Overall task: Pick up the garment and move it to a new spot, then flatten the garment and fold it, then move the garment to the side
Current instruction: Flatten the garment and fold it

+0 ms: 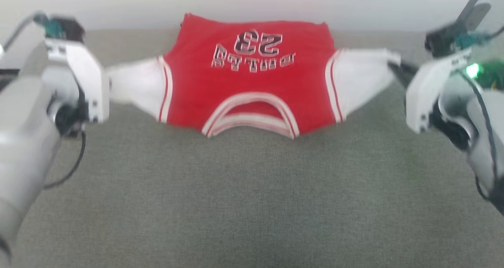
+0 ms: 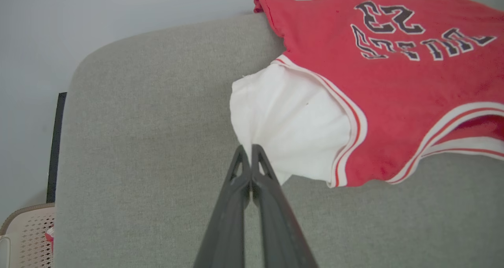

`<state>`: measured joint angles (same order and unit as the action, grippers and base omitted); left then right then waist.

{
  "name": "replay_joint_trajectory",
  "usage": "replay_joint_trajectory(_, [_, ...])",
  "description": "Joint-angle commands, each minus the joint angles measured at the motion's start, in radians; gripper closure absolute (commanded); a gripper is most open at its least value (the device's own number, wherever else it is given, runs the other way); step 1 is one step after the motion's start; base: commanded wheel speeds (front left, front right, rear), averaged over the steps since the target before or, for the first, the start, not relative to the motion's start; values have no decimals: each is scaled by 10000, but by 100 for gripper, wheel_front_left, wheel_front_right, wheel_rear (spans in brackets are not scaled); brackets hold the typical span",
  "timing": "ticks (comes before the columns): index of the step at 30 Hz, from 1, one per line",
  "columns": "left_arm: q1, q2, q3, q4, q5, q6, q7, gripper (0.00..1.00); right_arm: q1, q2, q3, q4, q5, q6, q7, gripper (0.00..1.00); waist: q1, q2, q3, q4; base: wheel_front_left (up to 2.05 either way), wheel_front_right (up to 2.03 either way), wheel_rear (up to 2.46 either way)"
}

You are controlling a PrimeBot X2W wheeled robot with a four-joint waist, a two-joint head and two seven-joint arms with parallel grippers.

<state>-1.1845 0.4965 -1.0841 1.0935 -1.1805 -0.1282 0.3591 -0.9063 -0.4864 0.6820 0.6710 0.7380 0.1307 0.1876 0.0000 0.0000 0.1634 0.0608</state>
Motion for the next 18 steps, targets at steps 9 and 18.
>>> replay_joint_trajectory(9, [2164, 1361, -279, -2672, -434, 802, 1222, 100, 2800, -1527, -94, -2525, 1281, 1, 1747, 100, 0, 0, -526, 36, 0, 0, 0])
replay_joint_trajectory(18, [4599, 3901, -208, -8185, -1114, 3551, 1679, 100, 5728, -2108, -1479, -4585, 1388, 1, 2955, 100, 0, 0, -444, -12, 0, 0, 0])
